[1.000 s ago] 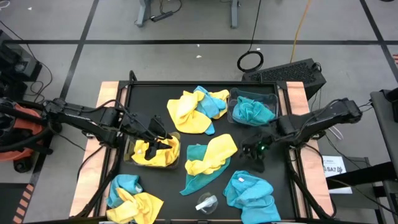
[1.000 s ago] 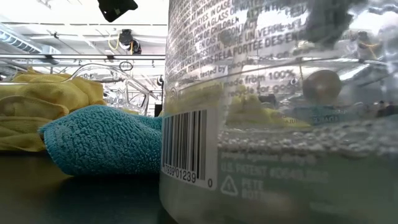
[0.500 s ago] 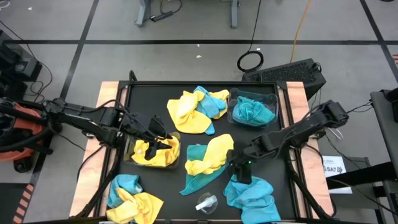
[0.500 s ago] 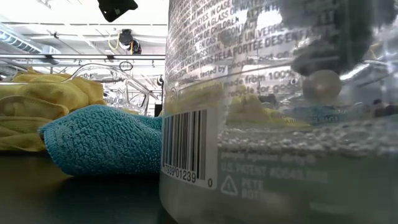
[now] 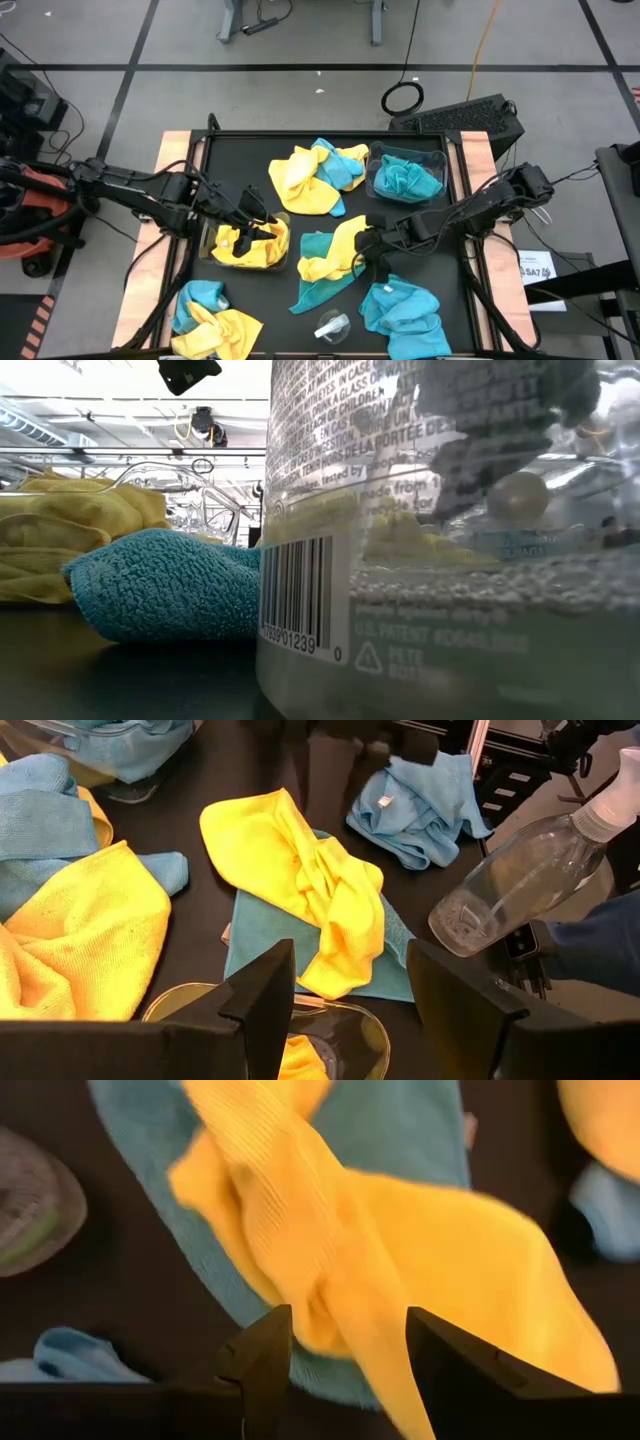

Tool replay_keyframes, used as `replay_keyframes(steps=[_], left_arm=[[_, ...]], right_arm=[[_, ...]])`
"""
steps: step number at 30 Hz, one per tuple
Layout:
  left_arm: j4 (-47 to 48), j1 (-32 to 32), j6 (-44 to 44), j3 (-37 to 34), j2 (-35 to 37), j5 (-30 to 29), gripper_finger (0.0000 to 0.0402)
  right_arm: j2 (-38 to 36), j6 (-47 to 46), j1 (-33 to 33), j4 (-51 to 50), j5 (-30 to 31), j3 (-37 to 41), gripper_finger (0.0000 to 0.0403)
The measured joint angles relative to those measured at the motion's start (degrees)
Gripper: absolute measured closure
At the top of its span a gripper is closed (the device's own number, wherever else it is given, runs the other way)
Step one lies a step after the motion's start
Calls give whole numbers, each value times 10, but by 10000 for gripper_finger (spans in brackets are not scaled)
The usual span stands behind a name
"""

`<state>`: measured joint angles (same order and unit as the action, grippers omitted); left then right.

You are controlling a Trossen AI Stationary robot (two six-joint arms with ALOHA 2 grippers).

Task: Sort microfiber towel by color & place in baskets
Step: Put the yellow microfiber towel into the bottom transparent bin

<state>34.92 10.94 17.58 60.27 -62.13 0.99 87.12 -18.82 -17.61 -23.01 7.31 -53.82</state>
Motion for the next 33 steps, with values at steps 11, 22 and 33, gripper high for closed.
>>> replay_keyframes(steps=[11, 22, 33], left_arm=[[0, 0, 0, 0, 0, 0, 202], [0, 0, 0, 0, 0, 0, 202], [0, 0, 0, 0, 0, 0, 202]], right_arm=[[85, 35, 9, 78, -46, 0, 214], [128, -6, 18, 94, -45, 0, 302], [34, -21, 19, 99, -39, 0, 398]])
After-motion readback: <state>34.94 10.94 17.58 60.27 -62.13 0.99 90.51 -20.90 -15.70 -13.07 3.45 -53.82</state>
